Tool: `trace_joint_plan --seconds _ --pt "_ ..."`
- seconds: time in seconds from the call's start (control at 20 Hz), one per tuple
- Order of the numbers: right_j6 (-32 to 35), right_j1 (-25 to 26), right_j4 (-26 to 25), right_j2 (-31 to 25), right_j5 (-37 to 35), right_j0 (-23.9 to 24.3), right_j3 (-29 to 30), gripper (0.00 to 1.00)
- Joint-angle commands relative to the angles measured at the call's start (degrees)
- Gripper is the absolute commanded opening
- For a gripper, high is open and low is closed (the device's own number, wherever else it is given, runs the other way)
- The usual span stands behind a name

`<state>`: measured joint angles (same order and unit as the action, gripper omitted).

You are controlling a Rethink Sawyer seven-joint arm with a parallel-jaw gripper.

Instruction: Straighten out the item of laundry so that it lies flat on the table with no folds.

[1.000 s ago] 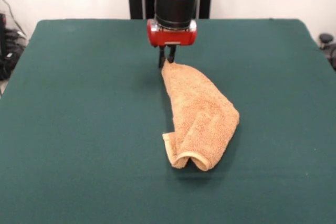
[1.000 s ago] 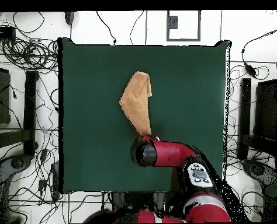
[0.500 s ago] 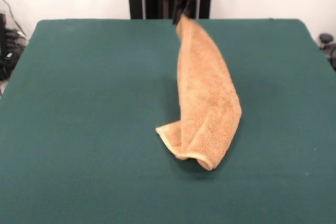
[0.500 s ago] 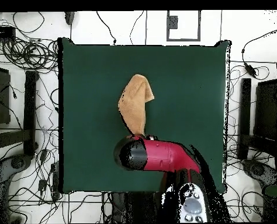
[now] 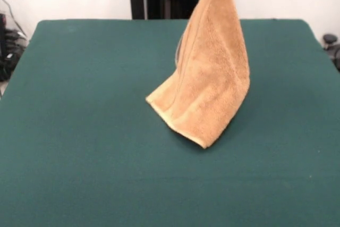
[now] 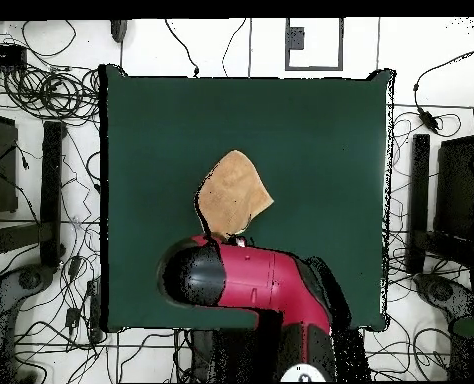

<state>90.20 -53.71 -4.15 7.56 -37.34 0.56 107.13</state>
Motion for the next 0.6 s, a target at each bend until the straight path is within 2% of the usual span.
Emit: trace_joint_plan --seconds 0.05,0.25,0.4,0.6 --pt "18.43 -2.74 4.65 1.92 -8.15 -3.92 4.12 0.00" --pt "20.60 -2.43 6.19 3.42 -7.86 -6.22 4.85 0.00" --pt "24.05 -3.24 6.70 6.02 -10.83 -9.55 3.99 0.00" --pt "28.14 -5.06 7.59 9.12 -19.81 -13.83 1.10 0.00"
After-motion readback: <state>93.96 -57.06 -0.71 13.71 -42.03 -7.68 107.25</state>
